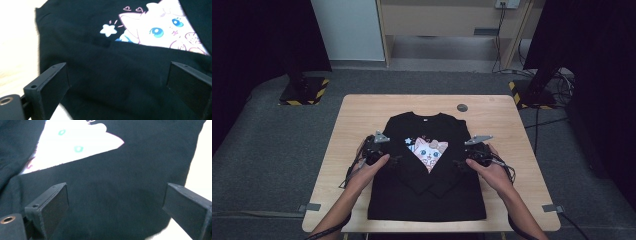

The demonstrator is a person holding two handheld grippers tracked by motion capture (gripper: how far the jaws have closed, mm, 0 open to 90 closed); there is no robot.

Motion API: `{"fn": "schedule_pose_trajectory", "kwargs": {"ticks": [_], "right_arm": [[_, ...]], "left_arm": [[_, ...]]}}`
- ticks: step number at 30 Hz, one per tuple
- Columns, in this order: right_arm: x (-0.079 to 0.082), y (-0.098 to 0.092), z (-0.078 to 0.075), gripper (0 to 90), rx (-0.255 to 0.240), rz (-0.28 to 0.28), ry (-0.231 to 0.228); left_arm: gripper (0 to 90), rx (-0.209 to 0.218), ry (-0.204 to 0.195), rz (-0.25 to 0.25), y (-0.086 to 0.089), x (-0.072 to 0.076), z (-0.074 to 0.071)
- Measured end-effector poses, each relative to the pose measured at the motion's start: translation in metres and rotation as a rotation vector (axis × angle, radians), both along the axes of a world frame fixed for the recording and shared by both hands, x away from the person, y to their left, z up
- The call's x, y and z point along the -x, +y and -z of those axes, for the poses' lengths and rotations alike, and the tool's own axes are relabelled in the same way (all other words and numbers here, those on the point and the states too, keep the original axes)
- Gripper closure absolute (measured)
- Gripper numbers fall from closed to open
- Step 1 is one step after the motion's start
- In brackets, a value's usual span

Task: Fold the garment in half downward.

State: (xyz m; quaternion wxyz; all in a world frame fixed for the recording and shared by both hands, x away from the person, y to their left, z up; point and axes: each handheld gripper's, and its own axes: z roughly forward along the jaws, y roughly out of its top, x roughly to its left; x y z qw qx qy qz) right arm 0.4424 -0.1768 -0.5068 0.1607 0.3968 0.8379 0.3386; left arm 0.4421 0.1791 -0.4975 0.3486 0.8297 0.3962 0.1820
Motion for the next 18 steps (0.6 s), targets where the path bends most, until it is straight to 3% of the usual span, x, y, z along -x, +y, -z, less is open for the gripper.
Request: {"fn": "schedule_pose_trajectory", "kwargs": {"ticks": [8, 14, 18], "right_arm": [[-0.014, 0.016, 0.013, 6.2, 0.033, 0.001, 0.017], [-0.011, 0.022, 0.026, 5.6, 0.063, -0.008, 0.023], [-0.007, 0.024, 0.03, 4.6, 0.046, 0.003, 0.02]], "left_arm": [[3.1, -0.001, 0.032, 0.018, -0.022, -0.017, 0.017], [3.0, 0.005, 0.067, 0.007, -0.025, -0.018, 0.035], [1.0, -0.016, 0.052, 0.008, -0.029, -0.015, 0.039]]}}
